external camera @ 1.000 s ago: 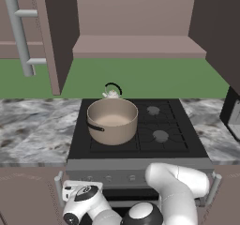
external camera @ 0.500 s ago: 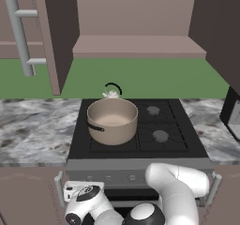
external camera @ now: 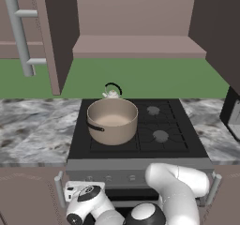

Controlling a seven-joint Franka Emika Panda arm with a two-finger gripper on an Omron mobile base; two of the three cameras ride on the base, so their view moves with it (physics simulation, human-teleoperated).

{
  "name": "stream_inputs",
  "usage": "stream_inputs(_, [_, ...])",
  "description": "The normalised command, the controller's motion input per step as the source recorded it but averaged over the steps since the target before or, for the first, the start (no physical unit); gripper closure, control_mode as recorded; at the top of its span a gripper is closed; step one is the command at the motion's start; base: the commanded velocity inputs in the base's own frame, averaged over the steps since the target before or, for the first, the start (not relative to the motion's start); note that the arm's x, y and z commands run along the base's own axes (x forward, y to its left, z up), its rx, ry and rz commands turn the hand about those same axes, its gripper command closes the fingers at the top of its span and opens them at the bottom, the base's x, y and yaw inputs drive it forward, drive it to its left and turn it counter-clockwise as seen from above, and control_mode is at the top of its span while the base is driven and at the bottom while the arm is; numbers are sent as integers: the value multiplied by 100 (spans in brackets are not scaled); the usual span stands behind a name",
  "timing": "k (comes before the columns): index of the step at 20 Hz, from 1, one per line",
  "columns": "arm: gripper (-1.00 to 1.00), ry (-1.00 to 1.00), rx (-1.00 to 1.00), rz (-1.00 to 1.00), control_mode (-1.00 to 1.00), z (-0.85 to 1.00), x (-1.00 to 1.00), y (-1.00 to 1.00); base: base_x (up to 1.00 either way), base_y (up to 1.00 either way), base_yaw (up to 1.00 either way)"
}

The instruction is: Pick the kettle from the cabinet and place it on a stove burner. Then pick the pot from the counter and place it on another stove burner. Finally, turn both burners on.

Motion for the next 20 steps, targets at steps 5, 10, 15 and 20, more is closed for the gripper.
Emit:
stream_inputs(5, [100, 4, -17, 0, -100, 0, 0, 0, 0, 0, 0])
stream_inputs(10, [100, 5, -25, 0, -100, 0, 0, 0, 0, 0, 0])
stream_inputs(15, [100, 7, -24, -2, -100, 0, 0, 0, 0, 0, 0])
stream_inputs(20, [100, 6, -23, -3, -100, 0, 0, 0, 0, 0, 0])
